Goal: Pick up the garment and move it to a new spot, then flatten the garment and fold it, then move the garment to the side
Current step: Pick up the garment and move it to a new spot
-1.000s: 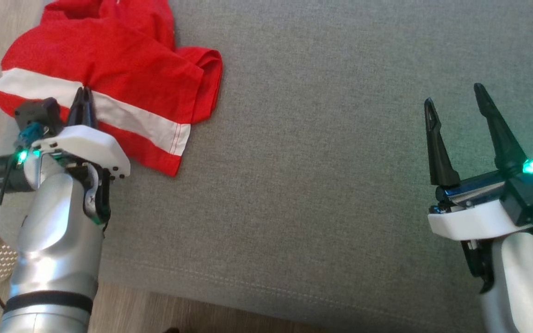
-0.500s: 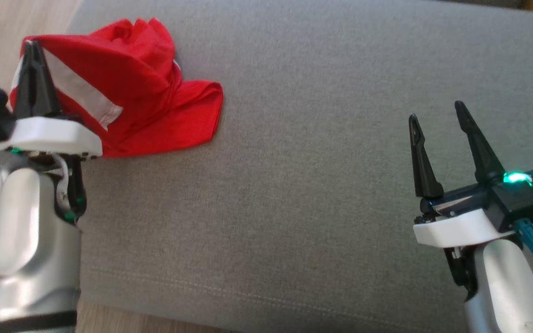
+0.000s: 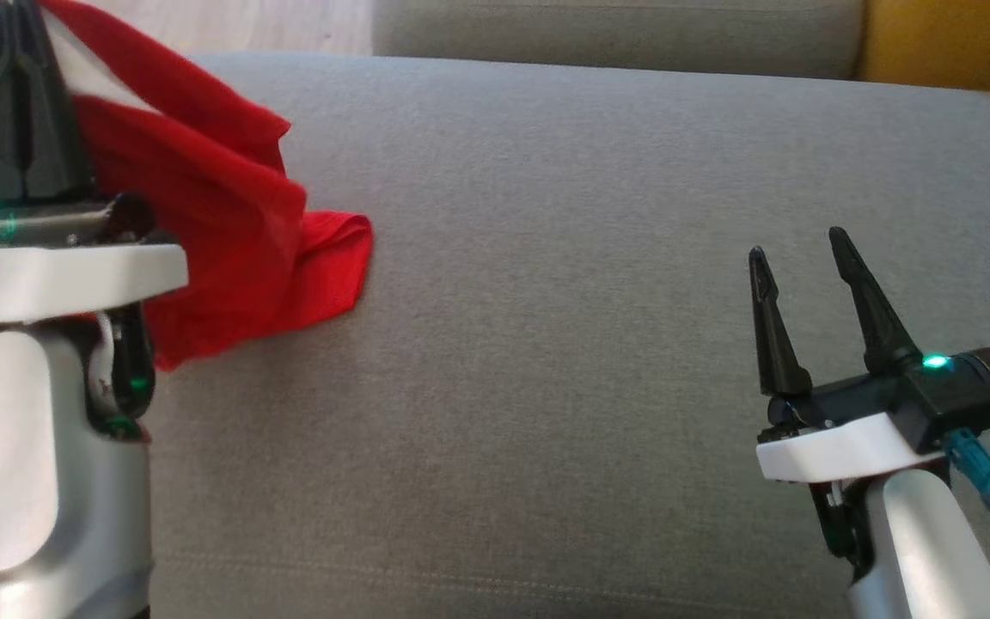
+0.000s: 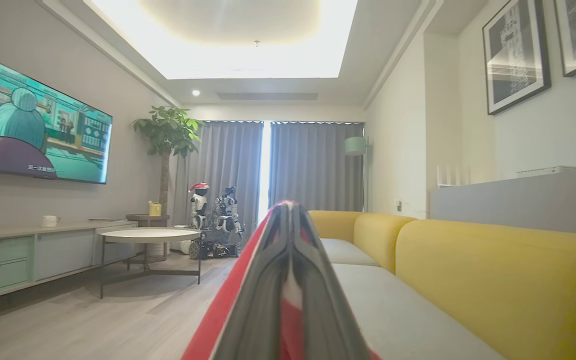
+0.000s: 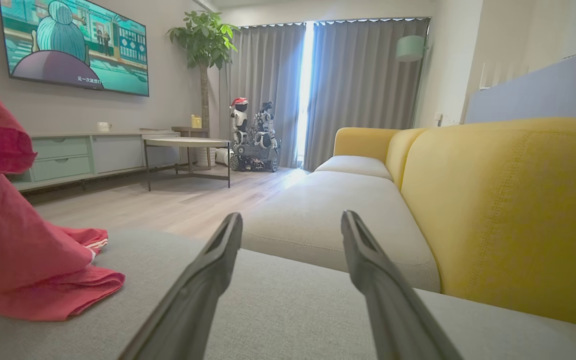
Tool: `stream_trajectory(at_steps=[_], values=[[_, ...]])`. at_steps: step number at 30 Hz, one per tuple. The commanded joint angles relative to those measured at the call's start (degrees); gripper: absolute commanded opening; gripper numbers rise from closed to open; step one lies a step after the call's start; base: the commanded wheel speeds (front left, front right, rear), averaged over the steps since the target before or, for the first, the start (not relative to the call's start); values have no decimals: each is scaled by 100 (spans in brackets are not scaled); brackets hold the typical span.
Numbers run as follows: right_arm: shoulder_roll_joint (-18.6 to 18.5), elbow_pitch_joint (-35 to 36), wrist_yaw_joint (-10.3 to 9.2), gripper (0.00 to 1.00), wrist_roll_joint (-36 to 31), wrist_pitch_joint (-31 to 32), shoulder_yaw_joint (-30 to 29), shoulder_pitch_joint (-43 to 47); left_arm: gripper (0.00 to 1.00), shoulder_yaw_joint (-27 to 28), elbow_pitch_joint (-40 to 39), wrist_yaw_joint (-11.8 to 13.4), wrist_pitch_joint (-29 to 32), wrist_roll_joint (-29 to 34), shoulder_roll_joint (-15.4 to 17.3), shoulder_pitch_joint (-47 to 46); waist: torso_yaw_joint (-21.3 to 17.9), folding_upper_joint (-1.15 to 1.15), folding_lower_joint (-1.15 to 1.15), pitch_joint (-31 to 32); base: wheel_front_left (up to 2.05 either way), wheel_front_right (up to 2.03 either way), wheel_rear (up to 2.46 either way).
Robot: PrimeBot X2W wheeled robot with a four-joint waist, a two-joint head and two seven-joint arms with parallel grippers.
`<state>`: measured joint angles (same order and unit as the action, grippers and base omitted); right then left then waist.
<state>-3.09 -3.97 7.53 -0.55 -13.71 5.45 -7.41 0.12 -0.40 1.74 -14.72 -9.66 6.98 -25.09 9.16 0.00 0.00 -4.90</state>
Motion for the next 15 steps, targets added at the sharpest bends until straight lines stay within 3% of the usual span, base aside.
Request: stream_trajectory(at_steps=[1, 15], values=[[19, 164, -4, 100, 38, -71, 145, -133, 0, 138, -261, -38, -28, 49, 143, -174, -102, 0, 0, 38, 0, 0, 0], [21, 171, -4, 100, 263, -125, 106, -339, 0, -429, -721, -232, -13, 137, -55, -546, -1091, 0, 0, -62, 0, 0, 0]])
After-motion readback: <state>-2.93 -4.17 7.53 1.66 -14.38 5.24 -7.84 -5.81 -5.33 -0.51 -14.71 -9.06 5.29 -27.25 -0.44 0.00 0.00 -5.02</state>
